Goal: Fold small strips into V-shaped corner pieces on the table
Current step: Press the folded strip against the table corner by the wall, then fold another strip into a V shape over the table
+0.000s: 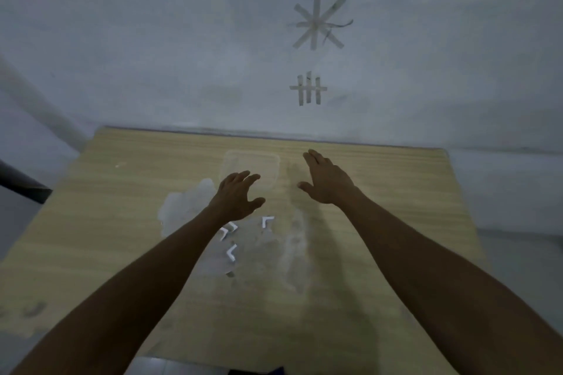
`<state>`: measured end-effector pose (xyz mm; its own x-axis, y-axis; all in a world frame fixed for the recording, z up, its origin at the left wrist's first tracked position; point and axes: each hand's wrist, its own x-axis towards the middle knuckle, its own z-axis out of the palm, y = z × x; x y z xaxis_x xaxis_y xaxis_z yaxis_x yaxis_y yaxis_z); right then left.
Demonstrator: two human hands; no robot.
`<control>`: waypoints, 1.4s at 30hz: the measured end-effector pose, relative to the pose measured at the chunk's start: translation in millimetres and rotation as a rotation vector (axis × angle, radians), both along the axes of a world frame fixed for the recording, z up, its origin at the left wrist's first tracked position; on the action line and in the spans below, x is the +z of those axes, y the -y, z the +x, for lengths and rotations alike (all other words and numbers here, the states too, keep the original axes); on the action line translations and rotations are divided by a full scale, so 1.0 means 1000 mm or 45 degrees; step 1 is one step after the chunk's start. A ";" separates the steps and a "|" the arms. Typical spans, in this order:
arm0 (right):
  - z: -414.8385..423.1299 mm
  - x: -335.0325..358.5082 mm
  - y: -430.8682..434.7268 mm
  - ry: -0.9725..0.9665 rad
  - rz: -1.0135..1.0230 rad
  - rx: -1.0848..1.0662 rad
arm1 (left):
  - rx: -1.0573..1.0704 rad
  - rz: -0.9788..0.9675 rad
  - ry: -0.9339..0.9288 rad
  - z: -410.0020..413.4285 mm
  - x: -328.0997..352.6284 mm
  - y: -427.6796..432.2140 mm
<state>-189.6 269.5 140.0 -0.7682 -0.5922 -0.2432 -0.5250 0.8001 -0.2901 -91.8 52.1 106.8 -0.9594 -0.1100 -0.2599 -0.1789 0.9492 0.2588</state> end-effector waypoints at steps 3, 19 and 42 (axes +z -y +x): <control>0.020 -0.005 0.029 0.026 -0.015 -0.057 | -0.052 0.017 -0.003 0.015 -0.003 0.030; 0.082 -0.011 0.082 0.039 -0.014 -0.163 | -0.107 0.111 0.009 0.055 -0.007 0.074; 0.156 -0.087 0.126 0.353 0.037 -0.197 | 0.161 0.374 0.190 0.113 -0.059 0.072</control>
